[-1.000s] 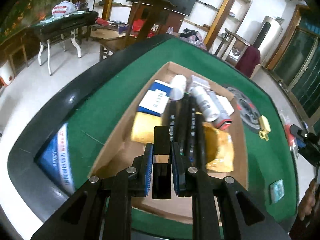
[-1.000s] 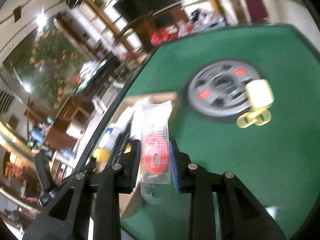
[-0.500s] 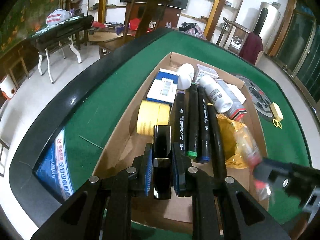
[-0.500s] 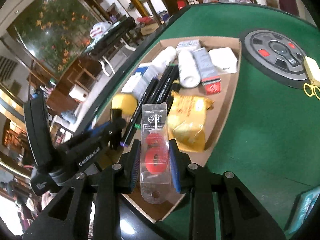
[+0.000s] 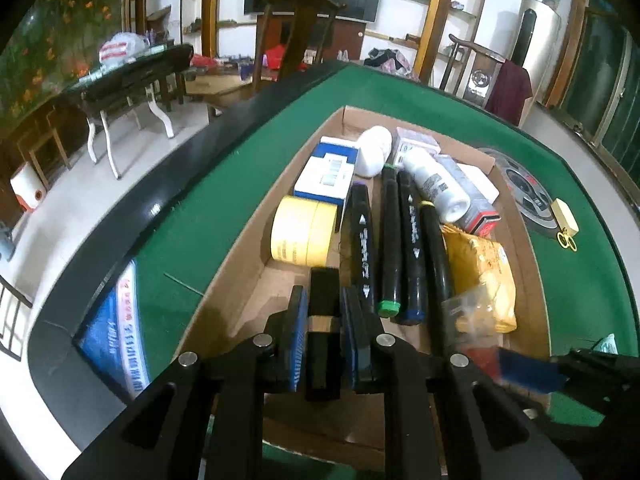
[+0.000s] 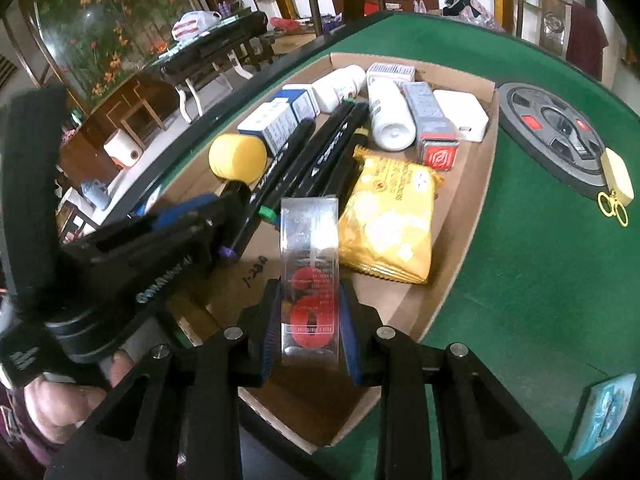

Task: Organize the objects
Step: 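Carry the packet and black tube over the cardboard box with both tools, then open the left tool to drop the black tube while the right tool releases the packet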

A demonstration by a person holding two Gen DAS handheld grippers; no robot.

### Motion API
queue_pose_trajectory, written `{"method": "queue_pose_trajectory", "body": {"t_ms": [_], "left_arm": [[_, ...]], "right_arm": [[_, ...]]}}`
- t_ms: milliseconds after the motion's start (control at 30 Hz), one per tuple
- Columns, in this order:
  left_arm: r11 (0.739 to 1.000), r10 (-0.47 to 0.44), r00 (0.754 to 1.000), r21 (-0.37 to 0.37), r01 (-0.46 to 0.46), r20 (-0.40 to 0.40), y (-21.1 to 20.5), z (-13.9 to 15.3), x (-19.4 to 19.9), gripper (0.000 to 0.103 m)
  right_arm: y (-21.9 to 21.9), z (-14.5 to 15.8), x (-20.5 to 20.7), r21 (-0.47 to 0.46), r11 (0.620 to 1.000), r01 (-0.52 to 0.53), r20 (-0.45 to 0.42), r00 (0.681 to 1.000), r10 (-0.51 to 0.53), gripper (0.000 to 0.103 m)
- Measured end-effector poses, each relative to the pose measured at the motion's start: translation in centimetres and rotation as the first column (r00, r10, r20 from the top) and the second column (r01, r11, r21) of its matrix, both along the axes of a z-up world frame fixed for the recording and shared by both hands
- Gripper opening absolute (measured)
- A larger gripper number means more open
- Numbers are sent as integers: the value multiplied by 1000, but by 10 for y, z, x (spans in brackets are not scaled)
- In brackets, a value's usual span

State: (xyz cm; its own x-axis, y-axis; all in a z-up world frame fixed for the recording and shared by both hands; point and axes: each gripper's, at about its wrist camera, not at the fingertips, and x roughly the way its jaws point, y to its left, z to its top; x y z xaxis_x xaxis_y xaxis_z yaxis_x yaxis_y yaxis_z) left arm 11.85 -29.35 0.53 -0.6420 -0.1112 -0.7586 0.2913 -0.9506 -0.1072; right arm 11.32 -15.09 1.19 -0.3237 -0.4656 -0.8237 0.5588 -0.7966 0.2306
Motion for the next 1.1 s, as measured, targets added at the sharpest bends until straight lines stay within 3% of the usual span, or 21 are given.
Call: {"method": "queue_pose_trajectory", "body": {"t_ms": [233,433,700,767,833,1000,1100], "left_arm": [[995,17,999,-97,-22,-50,8,20,7,15],[990,26,997,-139,-35,-67,11,27,9,15],[985,40,996,-164,-52,-78,14,33,11,15],[985,43,996,-162,-55,-76,14,33,10,15],[985,44,996,-161,-56,-73,15,33,10,15],[984,50,996,-165,-62,-74,17,33,9,17],[984,54,995,-166,-67,-81,18,35,10,25]], "right_arm": [[-3,5,11,39,999,3,-54,999,-1,26],[-7,6,17,72,997,4,-106,994,4,27],[3,10,8,38,999,27,-78,997,-24,27],[8,15,7,8,999,33,-79,996,-32,31],[11,19,6,-10,999,39,-86,996,-40,44],[17,23,6,-37,998,53,-89,994,-56,45],[20,23,3,-43,997,59,-84,995,-63,45]]}}
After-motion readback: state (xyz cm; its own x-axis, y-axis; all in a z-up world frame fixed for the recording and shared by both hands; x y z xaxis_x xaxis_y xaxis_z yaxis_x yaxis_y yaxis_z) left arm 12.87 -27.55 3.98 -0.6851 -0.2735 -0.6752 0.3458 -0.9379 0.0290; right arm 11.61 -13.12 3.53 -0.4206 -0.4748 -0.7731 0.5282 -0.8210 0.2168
